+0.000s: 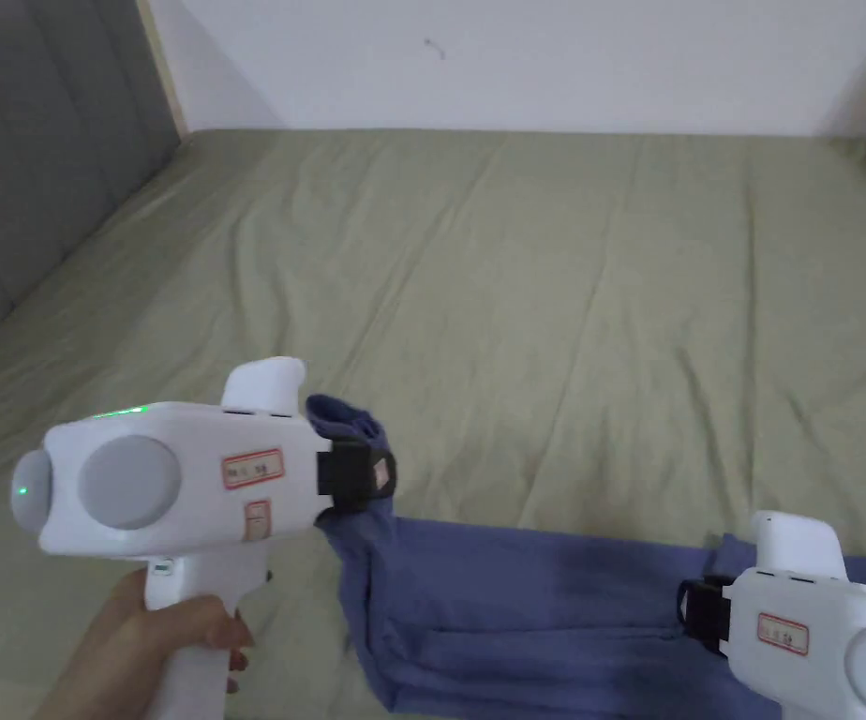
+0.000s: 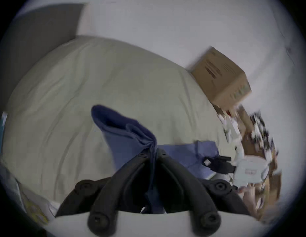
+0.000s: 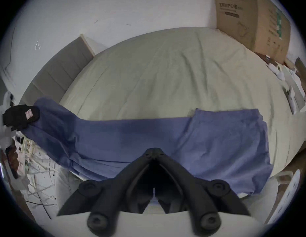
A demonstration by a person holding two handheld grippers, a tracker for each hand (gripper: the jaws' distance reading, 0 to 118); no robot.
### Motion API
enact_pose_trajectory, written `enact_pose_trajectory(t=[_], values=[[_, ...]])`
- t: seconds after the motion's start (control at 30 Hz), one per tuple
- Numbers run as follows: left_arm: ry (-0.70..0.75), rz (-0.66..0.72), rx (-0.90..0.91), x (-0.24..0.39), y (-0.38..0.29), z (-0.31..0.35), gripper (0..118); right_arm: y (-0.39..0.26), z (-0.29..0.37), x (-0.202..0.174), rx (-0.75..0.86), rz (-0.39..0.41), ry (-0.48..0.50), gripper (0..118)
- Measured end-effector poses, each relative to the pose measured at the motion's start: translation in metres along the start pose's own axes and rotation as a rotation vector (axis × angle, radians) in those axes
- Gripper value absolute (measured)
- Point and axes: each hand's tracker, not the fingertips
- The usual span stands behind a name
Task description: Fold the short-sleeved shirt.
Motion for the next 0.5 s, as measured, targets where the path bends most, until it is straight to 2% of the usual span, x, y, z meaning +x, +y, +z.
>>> enact_pose_trajectory(t=[0.07,0.13,0.17,0.2,0.23,0.27,0.3,0.37,0.43,0.5], values=[[-0.049,-0.124,-0.051,0.037,-0.005,-0.029,5,-0.003,0.004,0.014,0.008,-0.048,-0.006,0],[-0.113,-0.175,-0.116,0.067,-0.021,-0.062,6,-0.007,0.008,0.029,0.011,-0.070,-0.038,0],[-0.132,-0.210,-0.141,0.080,-0.030,-0.078,10,-0.009,0.009,0.035,0.012,-0.084,-0.052,0],[-0.151,-0.205,-0.190,0.089,-0.044,-0.098,25,-0.012,0.010,0.042,0.011,-0.099,-0.055,0],[-0.185,-0.212,-0.226,0.093,-0.059,-0.117,64,-0.014,0.011,0.051,0.009,-0.117,-0.054,0],[-0.184,-0.224,-0.265,0.093,-0.070,-0.133,96,-0.016,0.012,0.056,0.006,-0.137,-0.059,0],[-0.155,-0.216,-0.334,0.098,-0.086,-0.153,111,-0.018,0.014,0.061,0.009,-0.164,-0.069,0],[-0.083,-0.205,-0.443,0.092,-0.106,-0.172,108,-0.021,0.018,0.069,0.015,-0.176,-0.067,0],[-0.023,-0.170,-0.379,0.088,-0.104,-0.165,103,-0.023,0.025,0.073,0.023,-0.181,-0.075,0],[-0.072,-0.108,-0.306,0.077,-0.087,-0.145,101,-0.023,0.032,0.074,0.036,-0.170,-0.078,0]])
